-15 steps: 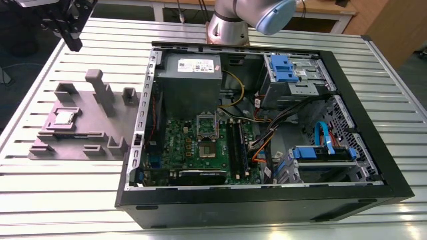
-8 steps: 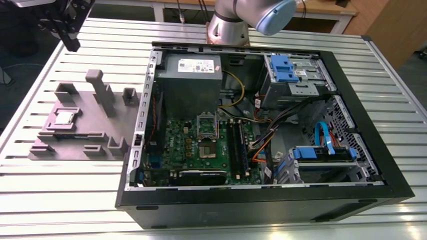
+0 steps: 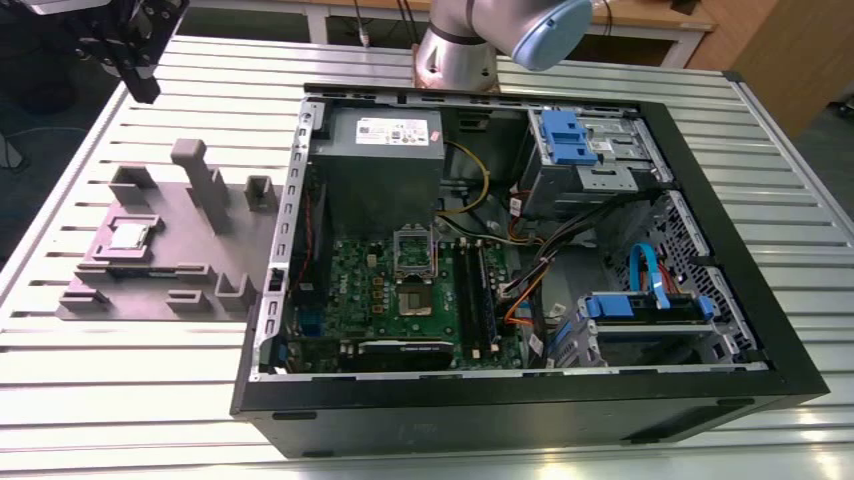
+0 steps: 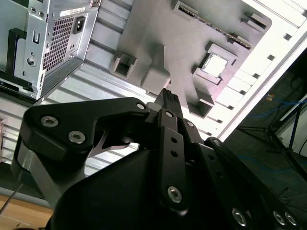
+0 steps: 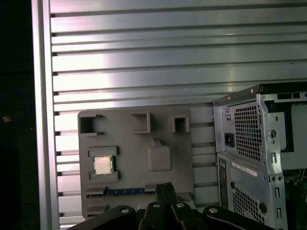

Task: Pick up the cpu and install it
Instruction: 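Reach for the cpu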

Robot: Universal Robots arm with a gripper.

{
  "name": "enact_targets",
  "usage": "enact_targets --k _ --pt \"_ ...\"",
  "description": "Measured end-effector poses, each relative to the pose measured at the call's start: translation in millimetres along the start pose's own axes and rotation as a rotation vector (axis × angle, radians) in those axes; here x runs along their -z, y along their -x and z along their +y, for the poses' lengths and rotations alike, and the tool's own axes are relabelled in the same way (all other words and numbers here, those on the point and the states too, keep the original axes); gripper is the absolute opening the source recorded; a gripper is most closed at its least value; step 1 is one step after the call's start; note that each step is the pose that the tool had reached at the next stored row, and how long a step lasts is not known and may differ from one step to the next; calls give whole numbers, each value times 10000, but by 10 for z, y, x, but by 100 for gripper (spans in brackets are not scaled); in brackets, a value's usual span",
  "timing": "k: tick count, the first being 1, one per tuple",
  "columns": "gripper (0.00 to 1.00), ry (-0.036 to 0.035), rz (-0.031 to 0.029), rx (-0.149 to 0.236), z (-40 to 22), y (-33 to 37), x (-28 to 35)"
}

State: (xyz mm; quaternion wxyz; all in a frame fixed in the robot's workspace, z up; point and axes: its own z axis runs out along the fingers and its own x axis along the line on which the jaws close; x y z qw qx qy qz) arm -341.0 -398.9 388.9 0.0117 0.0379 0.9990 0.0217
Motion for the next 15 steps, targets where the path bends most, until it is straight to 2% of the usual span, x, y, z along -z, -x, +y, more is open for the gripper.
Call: enact_targets --k 3,5,6,8,10,11,15 --pt "11 11 2 -1 0 -1 0" --pt "11 53 42 -3 0 0 0" --pt "11 96 86 -6 0 0 0" --pt "11 185 263 -16 -1 0 0" --pt "11 226 385 -23 0 0 0" --pt "11 228 401 -25 0 -1 0" --pt "11 228 402 -24 -2 -27 1"
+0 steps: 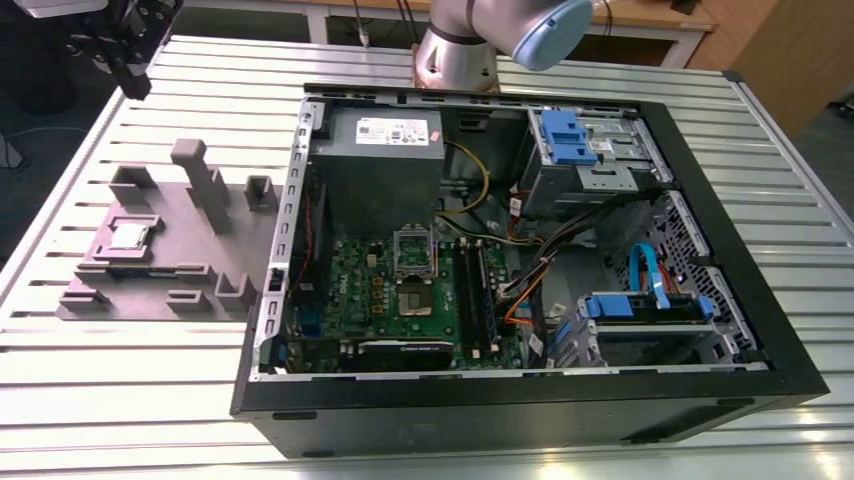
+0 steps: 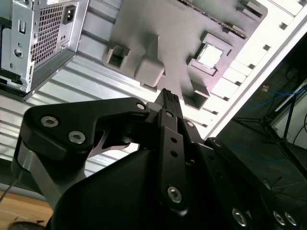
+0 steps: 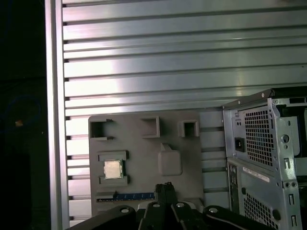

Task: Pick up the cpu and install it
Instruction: 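Reach for the cpu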

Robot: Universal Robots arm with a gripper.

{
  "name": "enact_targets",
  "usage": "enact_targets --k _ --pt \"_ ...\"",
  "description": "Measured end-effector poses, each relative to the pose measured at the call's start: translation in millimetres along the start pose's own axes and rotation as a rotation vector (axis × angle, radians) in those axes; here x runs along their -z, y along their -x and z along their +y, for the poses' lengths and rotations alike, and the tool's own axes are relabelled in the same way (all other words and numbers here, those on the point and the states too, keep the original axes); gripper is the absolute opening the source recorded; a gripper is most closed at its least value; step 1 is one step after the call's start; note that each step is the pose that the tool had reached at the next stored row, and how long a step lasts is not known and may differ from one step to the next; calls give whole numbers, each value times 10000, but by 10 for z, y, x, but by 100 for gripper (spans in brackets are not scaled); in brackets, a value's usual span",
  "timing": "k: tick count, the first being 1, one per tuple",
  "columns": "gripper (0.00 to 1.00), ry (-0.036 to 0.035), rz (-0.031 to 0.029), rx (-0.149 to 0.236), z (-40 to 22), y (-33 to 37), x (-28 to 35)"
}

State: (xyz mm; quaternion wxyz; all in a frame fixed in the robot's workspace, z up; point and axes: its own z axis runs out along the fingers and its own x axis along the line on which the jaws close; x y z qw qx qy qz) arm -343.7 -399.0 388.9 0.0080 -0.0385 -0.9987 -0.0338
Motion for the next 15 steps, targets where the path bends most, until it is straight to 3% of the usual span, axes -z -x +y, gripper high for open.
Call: enact_targets --k 9,15 --pt "11 0 -1 3 -26 -152 -7" --pt "11 1 -2 3 -42 -320 -25"
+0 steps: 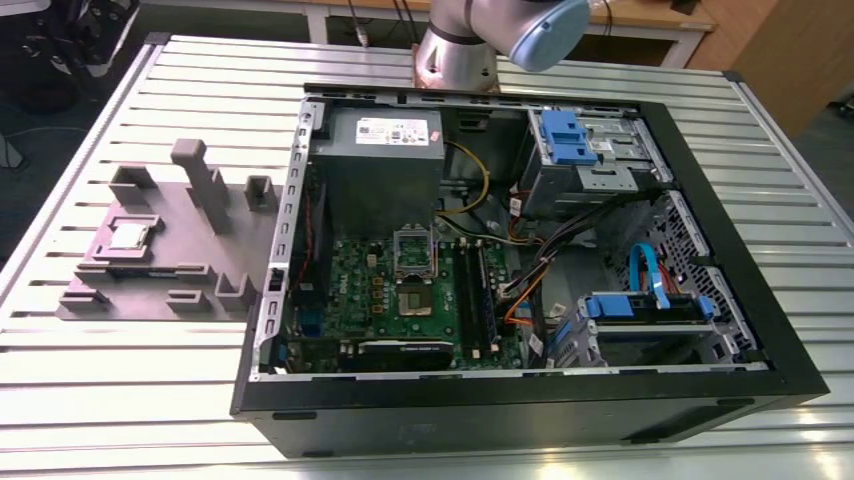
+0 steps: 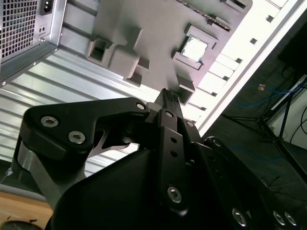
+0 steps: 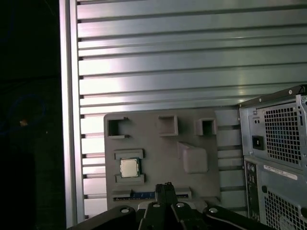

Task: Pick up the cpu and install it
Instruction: 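Reach for the cpu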

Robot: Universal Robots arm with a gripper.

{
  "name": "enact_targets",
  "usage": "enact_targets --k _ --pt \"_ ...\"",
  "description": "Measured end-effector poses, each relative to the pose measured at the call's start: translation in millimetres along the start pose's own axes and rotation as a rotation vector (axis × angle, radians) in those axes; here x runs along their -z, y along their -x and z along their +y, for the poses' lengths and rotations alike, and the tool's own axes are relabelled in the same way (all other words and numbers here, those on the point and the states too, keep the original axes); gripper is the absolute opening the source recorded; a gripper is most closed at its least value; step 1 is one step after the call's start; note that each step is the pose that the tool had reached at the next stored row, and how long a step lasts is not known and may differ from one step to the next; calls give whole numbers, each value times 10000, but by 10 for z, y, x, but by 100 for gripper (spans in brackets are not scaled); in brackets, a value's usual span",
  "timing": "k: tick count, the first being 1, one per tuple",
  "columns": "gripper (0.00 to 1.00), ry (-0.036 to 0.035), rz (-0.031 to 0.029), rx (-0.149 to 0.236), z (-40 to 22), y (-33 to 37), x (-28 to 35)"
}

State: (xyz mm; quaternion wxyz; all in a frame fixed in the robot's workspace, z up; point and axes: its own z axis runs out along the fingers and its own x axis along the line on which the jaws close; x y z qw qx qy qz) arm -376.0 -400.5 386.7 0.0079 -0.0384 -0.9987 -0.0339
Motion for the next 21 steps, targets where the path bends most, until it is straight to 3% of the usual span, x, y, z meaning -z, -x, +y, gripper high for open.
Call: enact_targets --k 12,21 --pt "11 -1 1 0 -55 -312 -40" --pt "11 0 2 -1 -66 -453 -45"
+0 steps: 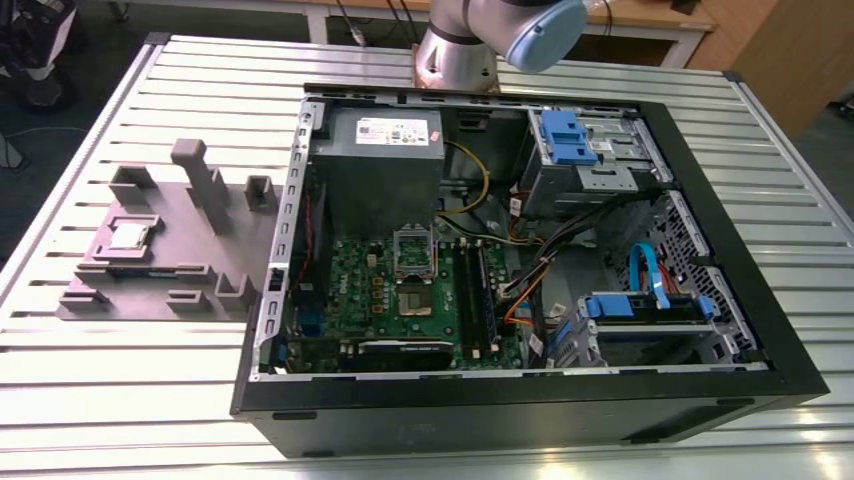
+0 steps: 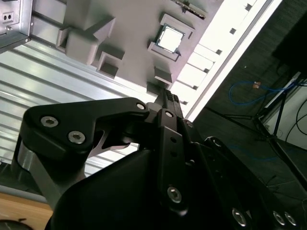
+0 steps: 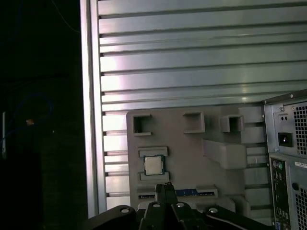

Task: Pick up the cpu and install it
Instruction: 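Reach for the cpu, then pick up the cpu and move it towards the insertion slot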

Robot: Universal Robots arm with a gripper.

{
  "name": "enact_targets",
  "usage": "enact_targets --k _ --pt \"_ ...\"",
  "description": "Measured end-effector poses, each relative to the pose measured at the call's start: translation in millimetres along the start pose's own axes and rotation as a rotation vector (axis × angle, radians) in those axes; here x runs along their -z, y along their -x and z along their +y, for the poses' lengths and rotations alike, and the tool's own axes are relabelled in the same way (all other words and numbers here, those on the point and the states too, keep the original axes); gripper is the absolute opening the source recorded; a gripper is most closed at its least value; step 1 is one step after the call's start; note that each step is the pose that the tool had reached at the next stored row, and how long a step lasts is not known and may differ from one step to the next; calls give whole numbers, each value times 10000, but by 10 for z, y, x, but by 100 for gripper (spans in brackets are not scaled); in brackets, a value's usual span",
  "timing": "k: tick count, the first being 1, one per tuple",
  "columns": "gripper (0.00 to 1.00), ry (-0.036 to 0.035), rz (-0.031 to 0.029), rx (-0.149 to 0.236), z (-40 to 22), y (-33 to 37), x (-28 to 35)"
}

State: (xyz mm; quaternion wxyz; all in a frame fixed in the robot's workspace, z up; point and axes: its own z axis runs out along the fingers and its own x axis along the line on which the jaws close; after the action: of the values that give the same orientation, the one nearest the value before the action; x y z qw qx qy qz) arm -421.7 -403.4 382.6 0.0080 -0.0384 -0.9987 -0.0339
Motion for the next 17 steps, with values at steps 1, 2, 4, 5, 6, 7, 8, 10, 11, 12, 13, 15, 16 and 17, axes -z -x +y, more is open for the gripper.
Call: enact_targets --k 1,2,4,5,6,7,8,10,11,12,13,15,16,17 --pt "11 -1 0 1 -2 -19 0" --pt "11 0 1 1 -3 -38 0" --pt "11 0 -1 0 -6 -75 -2" --pt "11 0 0 1 -7 -94 -2" --pt "11 -1 1 0 -9 -113 -2" --pt "11 -1 0 1 -10 -129 -3" --pt "11 -1 1 0 -11 -138 -3" --pt "11 0 0 2 -11 -139 -3" --pt "11 0 0 1 -11 -142 -3" --pt "11 0 0 2 -12 -145 -3" --pt "11 0 0 1 -12 -145 -3" --pt "11 0 0 1 -12 -146 -3" --pt "11 0 0 1 -11 -146 -3" --pt "11 0 1 1 -12 -146 -3"
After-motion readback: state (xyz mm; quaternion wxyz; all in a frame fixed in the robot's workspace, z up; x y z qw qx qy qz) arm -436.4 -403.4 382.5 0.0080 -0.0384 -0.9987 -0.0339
